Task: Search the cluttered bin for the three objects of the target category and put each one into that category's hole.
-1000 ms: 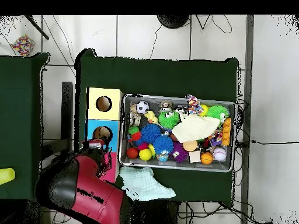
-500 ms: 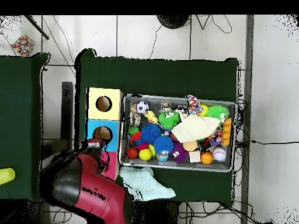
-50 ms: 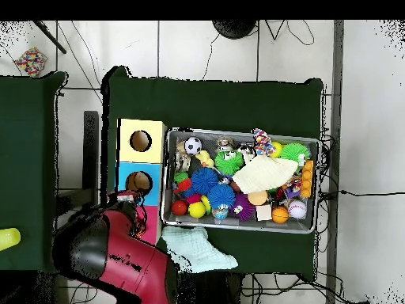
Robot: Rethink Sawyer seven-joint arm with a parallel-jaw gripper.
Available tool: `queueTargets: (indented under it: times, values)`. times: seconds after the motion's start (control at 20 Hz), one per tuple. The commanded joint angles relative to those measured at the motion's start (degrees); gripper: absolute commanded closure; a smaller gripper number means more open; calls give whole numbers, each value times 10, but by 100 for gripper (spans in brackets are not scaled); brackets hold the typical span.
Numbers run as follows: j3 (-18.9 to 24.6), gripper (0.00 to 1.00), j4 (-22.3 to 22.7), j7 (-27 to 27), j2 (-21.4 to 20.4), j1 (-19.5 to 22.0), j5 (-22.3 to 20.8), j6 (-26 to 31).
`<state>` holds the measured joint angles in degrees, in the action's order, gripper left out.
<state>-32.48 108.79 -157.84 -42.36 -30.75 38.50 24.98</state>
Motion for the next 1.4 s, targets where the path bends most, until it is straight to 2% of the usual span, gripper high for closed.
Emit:
queueTargets:
  times: [0.05, 0.2, 0.4, 0.75, 1.0, 1.4]
  values:
    - [58, 100, 51, -88, 27, 10, -11, 34]
    - [75, 100, 65, -76, 43, 26, -7, -18]
    - [63, 100, 61, -74, 64, 21, -20, -22]
    - [87, 100, 84, -71, 62, 24, -5, -41]
    - [60, 100, 78, -84, 82, -2, -22, -10]
    - [69, 100, 85, -121, 78, -29, 6, 4]
